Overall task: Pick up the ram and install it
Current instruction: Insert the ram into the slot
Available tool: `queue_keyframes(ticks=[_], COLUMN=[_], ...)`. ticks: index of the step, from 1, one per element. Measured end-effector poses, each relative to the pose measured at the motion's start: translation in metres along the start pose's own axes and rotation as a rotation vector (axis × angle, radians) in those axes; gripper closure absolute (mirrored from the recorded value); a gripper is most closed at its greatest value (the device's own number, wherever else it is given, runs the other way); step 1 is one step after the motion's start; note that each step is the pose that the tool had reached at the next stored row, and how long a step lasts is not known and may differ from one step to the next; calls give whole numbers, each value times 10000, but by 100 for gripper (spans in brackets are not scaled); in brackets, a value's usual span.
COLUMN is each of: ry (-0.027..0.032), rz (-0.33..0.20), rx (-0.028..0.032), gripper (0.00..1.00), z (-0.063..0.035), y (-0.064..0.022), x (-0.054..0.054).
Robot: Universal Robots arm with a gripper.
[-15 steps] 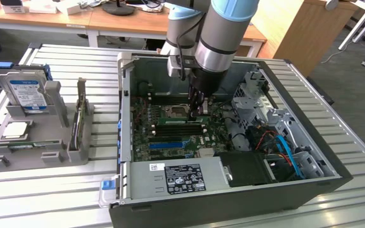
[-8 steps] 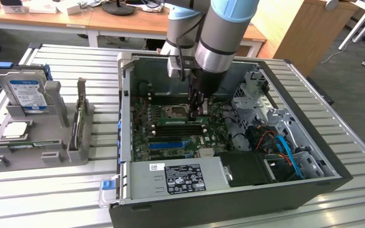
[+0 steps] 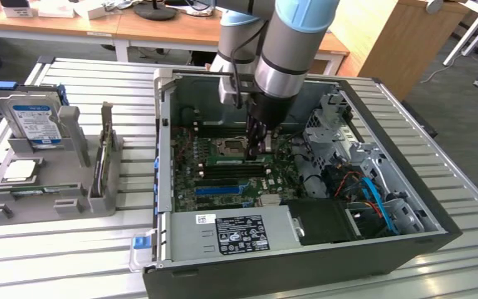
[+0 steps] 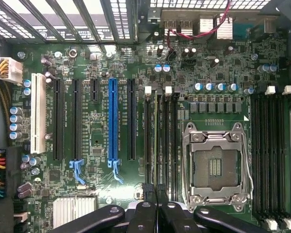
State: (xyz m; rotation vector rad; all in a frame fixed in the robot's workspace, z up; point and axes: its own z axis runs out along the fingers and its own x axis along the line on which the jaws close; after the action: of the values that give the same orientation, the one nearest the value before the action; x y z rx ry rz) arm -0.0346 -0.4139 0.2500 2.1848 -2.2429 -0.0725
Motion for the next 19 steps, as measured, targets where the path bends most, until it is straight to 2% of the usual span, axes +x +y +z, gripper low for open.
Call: queue_keyframes(ticks=[19], ry=[3], rz=[0], rx=[-1], gripper=[88], z=[45], y=[-1], x=[2])
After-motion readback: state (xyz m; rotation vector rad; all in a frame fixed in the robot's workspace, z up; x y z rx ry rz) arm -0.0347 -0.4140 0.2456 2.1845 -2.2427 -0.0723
